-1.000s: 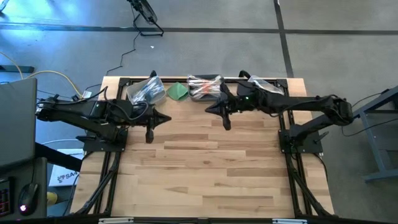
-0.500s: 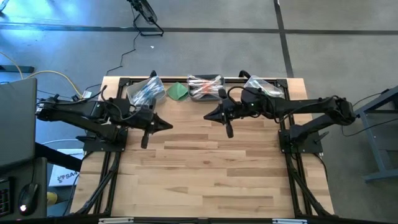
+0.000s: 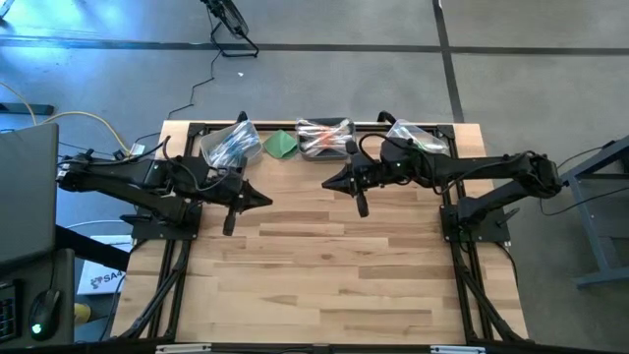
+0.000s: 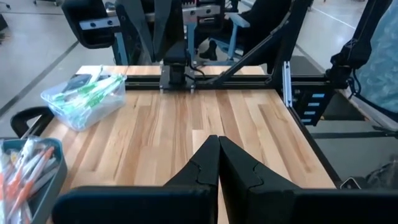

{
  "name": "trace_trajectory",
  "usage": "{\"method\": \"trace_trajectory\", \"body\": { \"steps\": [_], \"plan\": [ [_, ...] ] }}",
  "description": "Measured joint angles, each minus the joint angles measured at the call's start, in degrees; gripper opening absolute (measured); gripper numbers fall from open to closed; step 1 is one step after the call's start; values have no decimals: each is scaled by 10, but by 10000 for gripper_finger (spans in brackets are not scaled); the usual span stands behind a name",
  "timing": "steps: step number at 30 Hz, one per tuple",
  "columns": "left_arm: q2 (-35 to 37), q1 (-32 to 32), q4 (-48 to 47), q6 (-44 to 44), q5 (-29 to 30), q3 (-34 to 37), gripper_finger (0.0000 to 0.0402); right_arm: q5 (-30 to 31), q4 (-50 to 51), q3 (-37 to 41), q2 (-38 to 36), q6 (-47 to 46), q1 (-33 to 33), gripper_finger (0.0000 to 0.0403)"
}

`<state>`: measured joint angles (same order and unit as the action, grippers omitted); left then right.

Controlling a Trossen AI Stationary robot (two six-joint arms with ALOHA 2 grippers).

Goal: Pick & Place Toothbrushes
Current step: Return to Home Position

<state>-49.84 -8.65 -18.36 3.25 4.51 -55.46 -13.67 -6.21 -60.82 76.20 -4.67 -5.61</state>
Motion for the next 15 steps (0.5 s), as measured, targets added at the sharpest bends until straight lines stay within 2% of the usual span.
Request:
{"method": "trace_trajectory", "body": {
  "steps": [15],
  "plan": [
    [0, 0, 1, 0, 1, 0, 0, 2, -1, 0, 0, 44, -1, 2]
  ]
}}
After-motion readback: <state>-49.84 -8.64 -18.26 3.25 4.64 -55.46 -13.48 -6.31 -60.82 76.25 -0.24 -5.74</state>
